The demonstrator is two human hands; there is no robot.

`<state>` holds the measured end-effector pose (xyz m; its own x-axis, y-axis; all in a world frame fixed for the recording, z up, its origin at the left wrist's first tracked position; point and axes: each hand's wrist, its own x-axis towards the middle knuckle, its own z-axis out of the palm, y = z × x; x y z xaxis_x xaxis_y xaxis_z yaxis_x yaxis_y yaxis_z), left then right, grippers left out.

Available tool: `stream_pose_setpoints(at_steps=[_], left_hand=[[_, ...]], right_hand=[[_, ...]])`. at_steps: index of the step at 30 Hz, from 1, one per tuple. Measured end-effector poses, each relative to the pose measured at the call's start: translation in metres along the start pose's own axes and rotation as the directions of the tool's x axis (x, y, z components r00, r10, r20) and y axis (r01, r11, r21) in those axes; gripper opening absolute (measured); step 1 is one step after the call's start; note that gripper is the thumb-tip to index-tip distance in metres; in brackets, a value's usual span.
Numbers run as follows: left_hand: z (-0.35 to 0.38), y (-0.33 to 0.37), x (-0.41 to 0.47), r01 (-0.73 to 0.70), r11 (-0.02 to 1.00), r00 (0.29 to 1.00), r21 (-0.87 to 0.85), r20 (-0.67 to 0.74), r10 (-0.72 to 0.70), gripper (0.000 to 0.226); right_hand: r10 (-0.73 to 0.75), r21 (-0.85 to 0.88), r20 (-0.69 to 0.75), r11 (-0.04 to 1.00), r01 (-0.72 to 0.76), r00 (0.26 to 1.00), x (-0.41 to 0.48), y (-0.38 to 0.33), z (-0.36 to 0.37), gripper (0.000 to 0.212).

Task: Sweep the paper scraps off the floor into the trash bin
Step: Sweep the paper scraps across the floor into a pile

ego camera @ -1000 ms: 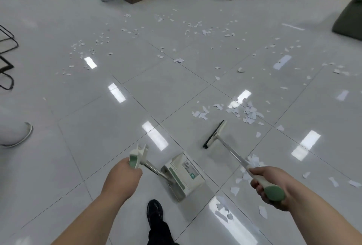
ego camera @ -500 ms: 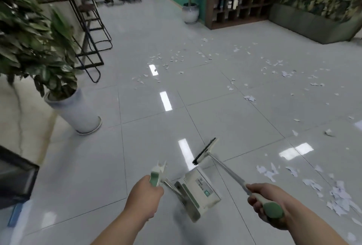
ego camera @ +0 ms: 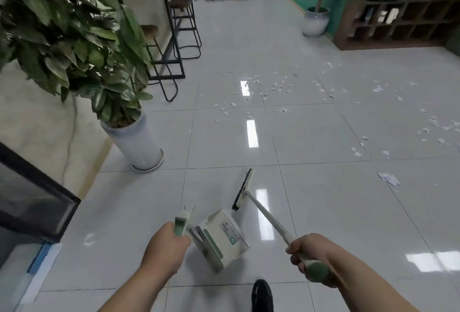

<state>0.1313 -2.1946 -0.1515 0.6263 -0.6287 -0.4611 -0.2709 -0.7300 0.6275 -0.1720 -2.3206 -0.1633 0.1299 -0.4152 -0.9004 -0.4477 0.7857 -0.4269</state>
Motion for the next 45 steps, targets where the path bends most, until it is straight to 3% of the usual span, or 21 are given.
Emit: stream_pose_setpoints(at_steps=[4,6,13,16,27,36,45], left_hand=[[-0.013,0.054,0.061,0.074,0.997,0.992,-0.03,-0.097,-0.077,0.008],[-0.022,0.076,0.09,0.104,0.993,0.984,-0.058,-0.142,-0.111,0.007],[-0.056,0.137,0.188,0.172,0.973,0.95,-0.156,-0.236,-0.206,0.01],[-0.067,0.16,0.248,0.196,0.962,0.941,-0.188,-0.241,-0.239,0.014],[-0.132,0.251,0.485,0.226,0.956,0.957,-0.188,-0.14,-0.254,0.013],[-0.147,0.314,0.625,0.257,0.956,0.947,-0.141,-0.163,-0.278,0.011],[-0.132,0.4,0.75,0.444,0.881,0.856,-0.161,-0.216,-0.471,0.012]], right_hand=[[-0.175,-0.42,0.007,0.893,0.161,0.985,0.04,-0.098,-0.009,0.003],[-0.196,-0.485,0.011,0.856,0.176,0.981,0.058,-0.141,-0.009,0.005],[-0.216,-0.338,0.089,0.912,0.234,0.972,0.112,-0.299,-0.007,0.025],[-0.193,-0.32,0.109,0.922,0.218,0.975,0.142,-0.362,0.002,0.021],[-0.09,-0.408,0.087,0.905,0.118,0.992,0.237,-0.606,0.073,0.024],[-0.023,-0.442,0.152,0.893,0.089,0.988,0.338,-0.766,0.117,0.026],[0.086,-0.535,0.297,0.84,0.091,0.951,0.479,-0.933,0.132,0.027]])
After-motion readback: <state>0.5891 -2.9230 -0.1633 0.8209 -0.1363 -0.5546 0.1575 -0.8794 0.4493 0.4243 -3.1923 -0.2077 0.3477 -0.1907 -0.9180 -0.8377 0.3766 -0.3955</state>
